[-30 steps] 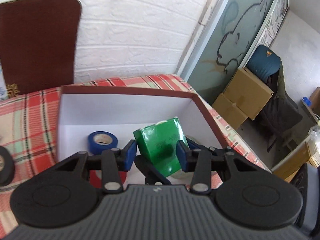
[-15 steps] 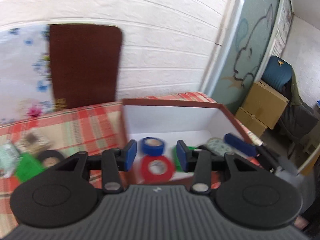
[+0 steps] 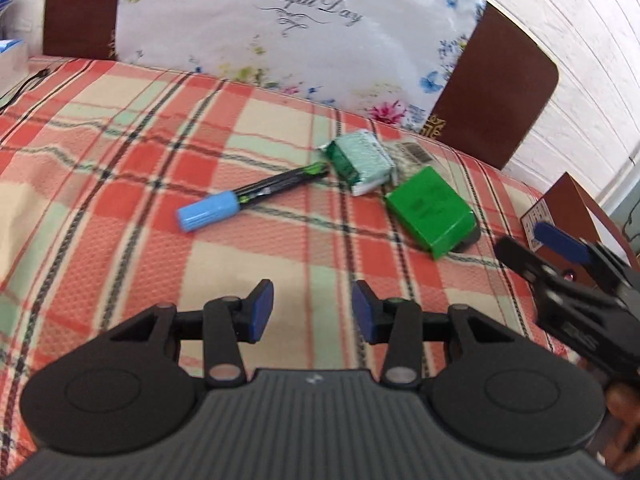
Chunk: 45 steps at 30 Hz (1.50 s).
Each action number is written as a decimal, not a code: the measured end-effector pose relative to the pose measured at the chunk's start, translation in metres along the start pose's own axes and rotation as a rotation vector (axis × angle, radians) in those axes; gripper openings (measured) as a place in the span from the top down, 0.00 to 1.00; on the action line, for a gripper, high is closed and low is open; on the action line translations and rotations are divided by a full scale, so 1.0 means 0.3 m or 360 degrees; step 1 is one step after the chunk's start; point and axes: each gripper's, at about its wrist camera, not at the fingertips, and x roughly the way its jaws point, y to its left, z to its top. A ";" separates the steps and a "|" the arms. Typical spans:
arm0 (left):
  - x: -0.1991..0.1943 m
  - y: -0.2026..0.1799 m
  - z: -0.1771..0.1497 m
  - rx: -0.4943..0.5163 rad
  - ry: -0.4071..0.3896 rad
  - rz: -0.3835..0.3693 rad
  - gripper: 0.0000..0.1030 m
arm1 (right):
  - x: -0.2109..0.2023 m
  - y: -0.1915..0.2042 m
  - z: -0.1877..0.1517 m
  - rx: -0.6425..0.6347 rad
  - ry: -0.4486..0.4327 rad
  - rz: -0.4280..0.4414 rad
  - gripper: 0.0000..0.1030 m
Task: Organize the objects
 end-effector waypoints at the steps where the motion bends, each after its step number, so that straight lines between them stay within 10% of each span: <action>1: -0.001 0.008 0.001 -0.0008 -0.0006 -0.0004 0.57 | 0.036 0.020 0.001 -0.0051 0.0027 -0.0014 0.27; 6: -0.006 0.052 -0.014 -0.0076 0.0002 -0.0053 0.57 | 0.234 0.126 -0.021 -0.0437 0.0174 -0.0050 0.18; 8: -0.003 0.065 -0.020 -0.0088 0.0012 -0.0059 0.57 | 0.282 0.159 -0.041 -0.0559 0.0224 -0.0108 0.29; 21: -0.036 -0.113 -0.055 -0.0021 0.0210 -0.0458 0.51 | -0.089 0.078 -0.119 0.0002 0.0362 0.0194 0.38; 23: -0.035 -0.181 -0.089 0.0067 0.0270 -0.0496 0.51 | -0.161 0.076 -0.170 0.0034 0.0349 0.0148 0.33; 25: -0.032 -0.237 -0.119 0.0136 0.0323 -0.0494 0.51 | -0.217 0.085 -0.220 0.0064 0.0319 0.0084 0.02; 35: 0.068 -0.328 -0.178 0.0067 0.0487 -0.0376 0.62 | -0.160 0.086 -0.245 0.0093 0.0376 0.0191 0.27; 37: 0.053 -0.353 -0.149 0.0101 0.0474 -0.0367 0.68 | -0.155 0.062 -0.230 0.0126 0.0348 0.0167 0.41; 45: -0.098 -0.718 0.028 0.0486 0.0143 -0.0631 0.68 | -0.360 -0.129 -0.093 0.0179 -0.0156 -0.0204 0.40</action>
